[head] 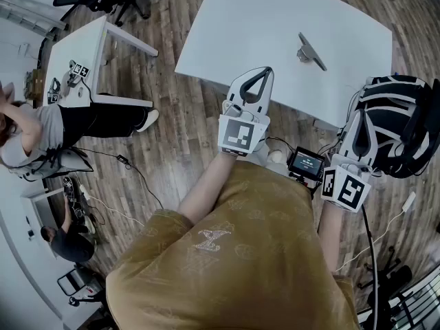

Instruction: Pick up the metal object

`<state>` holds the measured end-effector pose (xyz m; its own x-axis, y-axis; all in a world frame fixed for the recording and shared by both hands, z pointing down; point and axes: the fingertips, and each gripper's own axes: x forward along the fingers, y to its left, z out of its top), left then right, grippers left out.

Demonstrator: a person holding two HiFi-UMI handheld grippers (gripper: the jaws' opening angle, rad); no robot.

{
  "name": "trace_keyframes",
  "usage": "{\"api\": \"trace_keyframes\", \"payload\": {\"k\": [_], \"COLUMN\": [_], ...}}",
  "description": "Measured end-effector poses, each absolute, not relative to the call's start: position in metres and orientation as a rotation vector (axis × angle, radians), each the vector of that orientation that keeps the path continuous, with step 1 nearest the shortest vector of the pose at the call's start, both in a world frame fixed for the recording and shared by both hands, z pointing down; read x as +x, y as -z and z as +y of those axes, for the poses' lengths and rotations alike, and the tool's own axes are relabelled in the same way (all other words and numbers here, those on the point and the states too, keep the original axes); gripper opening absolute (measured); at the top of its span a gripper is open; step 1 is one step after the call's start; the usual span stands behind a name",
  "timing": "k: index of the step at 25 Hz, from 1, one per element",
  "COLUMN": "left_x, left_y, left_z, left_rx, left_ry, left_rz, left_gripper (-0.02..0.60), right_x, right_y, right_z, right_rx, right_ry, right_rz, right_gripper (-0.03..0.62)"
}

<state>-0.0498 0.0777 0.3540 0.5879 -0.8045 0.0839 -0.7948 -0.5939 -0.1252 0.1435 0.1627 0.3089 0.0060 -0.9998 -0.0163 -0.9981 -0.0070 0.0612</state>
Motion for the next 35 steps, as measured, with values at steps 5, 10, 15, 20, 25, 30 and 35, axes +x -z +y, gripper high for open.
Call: {"api": "trace_keyframes", "payload": {"k": [5,10,15,20,25,30,35], "left_x": [-0.048,-0.054,-0.054,-0.051,-0.044,-0.031,-0.024], "left_y": [-0.353,-0.357,-0.361,-0.364,-0.362,-0.366,-0.372], "left_z": [0.059,0.039,0.029,0.016,-0.004,-0.029,-0.048], "left_rx": [-2.768,-2.776,-2.785,-2.786,-2.771,-2.767,-2.753], "left_ry": [0.166,0.182,0.207,0.208,0.204,0.219,0.233], "left_rz": [1.362,1.365,1.327,1.341,1.372,1.418,1.467], "left_gripper": [0.003,0.003,0.003,0.003,0.003,0.003,0.003], "right_x": [0.141,0.132,0.132,0.134,0.140,0.150,0.161], "right_y": [-0.309,-0.319,-0.323,-0.323,-0.324,-0.321,-0.326], "right_z": [0.142,0.123,0.114,0.101,0.074,0.044,0.023], "right_rx": [2.197,2.147,2.169,2.162,2.134,2.111,2.094], "right_ry": [0.052,0.093,0.095,0.093,0.089,0.063,0.027], "right_rz": [-2.233,-2.167,-2.133,-2.140,-2.181,-2.260,-2.307], "right_gripper": [0.009,0.009,0.009,0.009,0.009,0.009,0.009]}}
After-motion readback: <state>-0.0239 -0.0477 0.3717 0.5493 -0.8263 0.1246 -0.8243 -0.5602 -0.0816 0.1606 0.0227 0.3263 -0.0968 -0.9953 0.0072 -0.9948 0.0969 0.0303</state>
